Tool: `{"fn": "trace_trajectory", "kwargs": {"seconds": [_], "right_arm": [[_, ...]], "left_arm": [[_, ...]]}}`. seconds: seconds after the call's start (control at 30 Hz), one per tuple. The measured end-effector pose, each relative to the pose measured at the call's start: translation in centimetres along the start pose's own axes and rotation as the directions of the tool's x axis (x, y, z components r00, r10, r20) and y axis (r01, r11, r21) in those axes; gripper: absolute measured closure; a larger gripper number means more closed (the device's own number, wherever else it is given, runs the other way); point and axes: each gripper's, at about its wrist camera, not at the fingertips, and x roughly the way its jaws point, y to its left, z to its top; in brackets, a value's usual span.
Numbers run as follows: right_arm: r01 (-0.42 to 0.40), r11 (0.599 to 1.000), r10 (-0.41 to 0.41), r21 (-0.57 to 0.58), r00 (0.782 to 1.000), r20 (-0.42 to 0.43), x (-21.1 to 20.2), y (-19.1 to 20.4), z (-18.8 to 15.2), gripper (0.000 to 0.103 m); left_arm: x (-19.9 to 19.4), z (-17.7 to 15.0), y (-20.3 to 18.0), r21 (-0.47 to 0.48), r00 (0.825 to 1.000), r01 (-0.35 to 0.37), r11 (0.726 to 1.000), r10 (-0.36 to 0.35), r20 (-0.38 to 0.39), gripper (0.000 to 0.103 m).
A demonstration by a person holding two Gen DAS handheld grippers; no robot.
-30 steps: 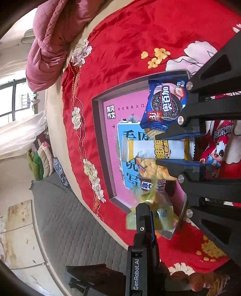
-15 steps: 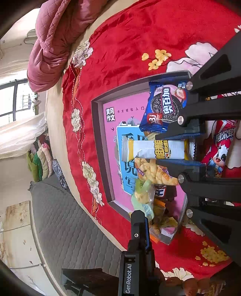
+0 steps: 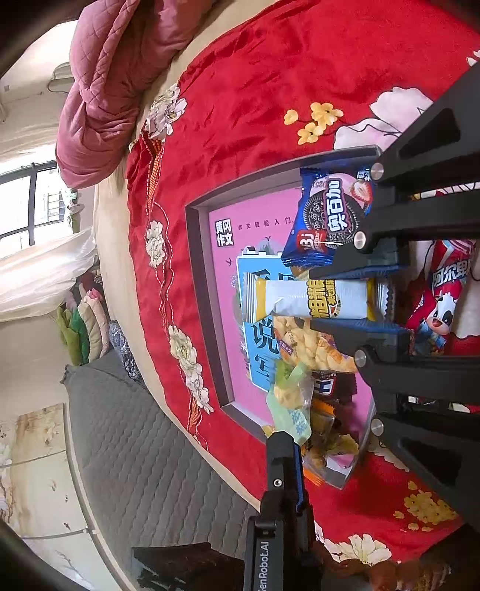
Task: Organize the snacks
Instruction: 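Open both tools to release the green pack and wafer stick in the box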
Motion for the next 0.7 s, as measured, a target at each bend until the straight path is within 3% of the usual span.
{"fn": "trace_trajectory", "kwargs": {"seconds": [0.23, 0.53, 0.6, 0.7], "right_arm": [[-0.004, 1.000, 0.004, -0.002, 1.000, 0.001, 0.0, 0.0, 0.1, 0.083], [-0.015, 1.000, 0.015, 0.000, 0.999, 0.034, -0.7, 0.0, 0.3, 0.070], [-0.022, 1.000, 0.022, 0.010, 0.999, 0.048, -1.2, -0.2, 0.3, 0.061], [-0.028, 0.999, 0.026, 0.028, 0.998, 0.062, -1.6, -0.6, 0.5, 0.060]], "left_arm": [[-0.4, -0.5, 0.0, -0.003, 1.000, 0.004, 1.000, -0.004, -0.001, 0.080], [-1.1, -1.3, -0.2, 0.006, 1.000, 0.016, 1.000, -0.016, -0.001, 0.080], [-1.3, -1.3, -0.2, 0.009, 1.000, 0.019, 1.000, -0.019, 0.002, 0.080], [-1.7, -1.4, -0.2, 0.010, 1.000, 0.014, 1.000, -0.014, 0.009, 0.080]]}}
